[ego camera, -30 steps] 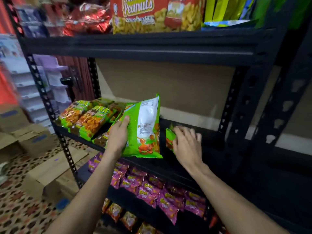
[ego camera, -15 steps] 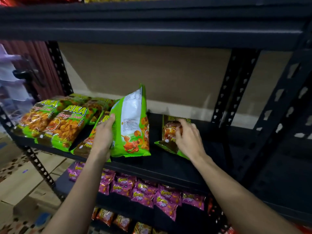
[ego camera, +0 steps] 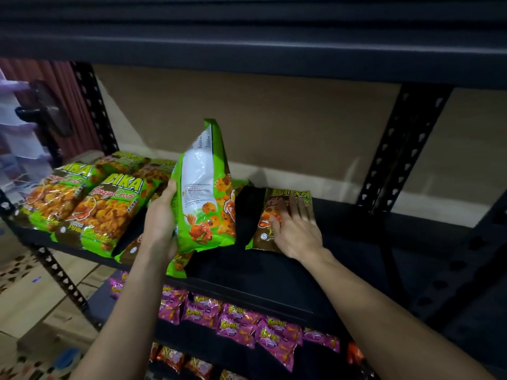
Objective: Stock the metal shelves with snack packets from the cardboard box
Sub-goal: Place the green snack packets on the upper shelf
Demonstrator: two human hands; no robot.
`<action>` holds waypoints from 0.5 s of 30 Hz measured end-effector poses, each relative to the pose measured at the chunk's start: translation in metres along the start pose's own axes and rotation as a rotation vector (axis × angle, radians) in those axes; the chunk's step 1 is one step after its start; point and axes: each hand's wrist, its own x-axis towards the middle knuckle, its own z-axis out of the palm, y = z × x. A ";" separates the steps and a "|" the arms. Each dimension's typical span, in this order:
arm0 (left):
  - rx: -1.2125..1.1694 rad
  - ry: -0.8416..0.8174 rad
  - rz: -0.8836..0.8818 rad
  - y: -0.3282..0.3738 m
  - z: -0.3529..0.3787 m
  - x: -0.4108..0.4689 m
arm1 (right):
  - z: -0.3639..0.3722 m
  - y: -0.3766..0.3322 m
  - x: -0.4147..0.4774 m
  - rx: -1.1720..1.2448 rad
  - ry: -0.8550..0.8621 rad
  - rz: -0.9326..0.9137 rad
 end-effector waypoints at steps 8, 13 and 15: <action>-0.099 -0.017 -0.058 -0.008 0.007 0.008 | 0.002 -0.017 0.047 0.004 -0.046 0.054; -0.128 -0.022 -0.083 -0.009 0.002 0.014 | 0.004 -0.020 0.058 -0.002 -0.064 0.065; -0.126 -0.045 -0.108 -0.009 0.003 0.011 | 0.003 -0.019 0.059 0.011 -0.068 0.063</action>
